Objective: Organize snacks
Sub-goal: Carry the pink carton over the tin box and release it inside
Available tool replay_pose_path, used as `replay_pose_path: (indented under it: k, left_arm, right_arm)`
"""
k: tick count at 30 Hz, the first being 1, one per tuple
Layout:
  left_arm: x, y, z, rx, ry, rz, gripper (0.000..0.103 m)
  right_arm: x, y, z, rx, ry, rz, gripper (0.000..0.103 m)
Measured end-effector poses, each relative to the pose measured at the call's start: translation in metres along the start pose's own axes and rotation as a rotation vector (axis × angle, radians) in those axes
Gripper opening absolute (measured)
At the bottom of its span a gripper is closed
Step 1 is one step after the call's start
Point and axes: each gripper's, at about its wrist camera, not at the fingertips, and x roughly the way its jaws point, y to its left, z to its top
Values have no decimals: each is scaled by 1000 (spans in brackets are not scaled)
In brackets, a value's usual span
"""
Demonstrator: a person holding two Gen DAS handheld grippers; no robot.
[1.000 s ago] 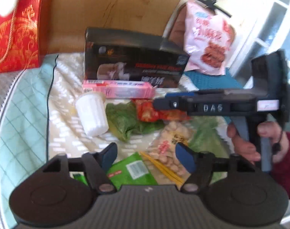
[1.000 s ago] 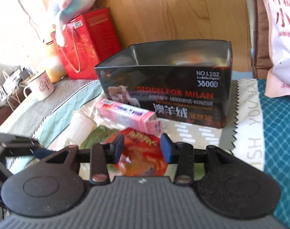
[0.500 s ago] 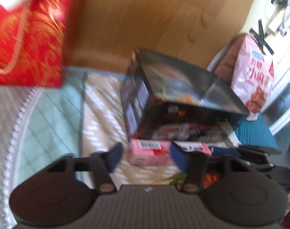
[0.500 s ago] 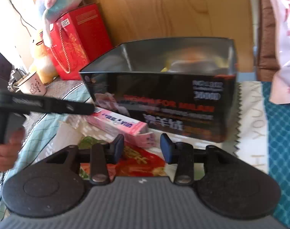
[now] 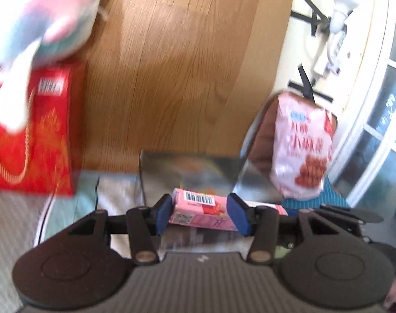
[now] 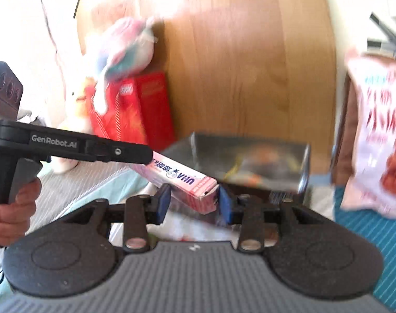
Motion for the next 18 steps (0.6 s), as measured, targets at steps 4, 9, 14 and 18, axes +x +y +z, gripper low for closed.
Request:
replay_pose_path:
  k: [4,9,14,18]
  left_arm:
    - [39,-2,17,-13,3,55,51]
    - [72,-2,13,1,61,148,56]
    - [34,-1,1,-6,0,116,58]
    - [-6,6,-22,-87,20,-12,57]
  right_arm:
    - [29,-14,13,0,-9,-46,45]
    - [59,-19,10,-23,20,-113,57]
    - [25,-27,7,57,-19,-58,57]
    - [-7,-22,-13,79,48,46,57]
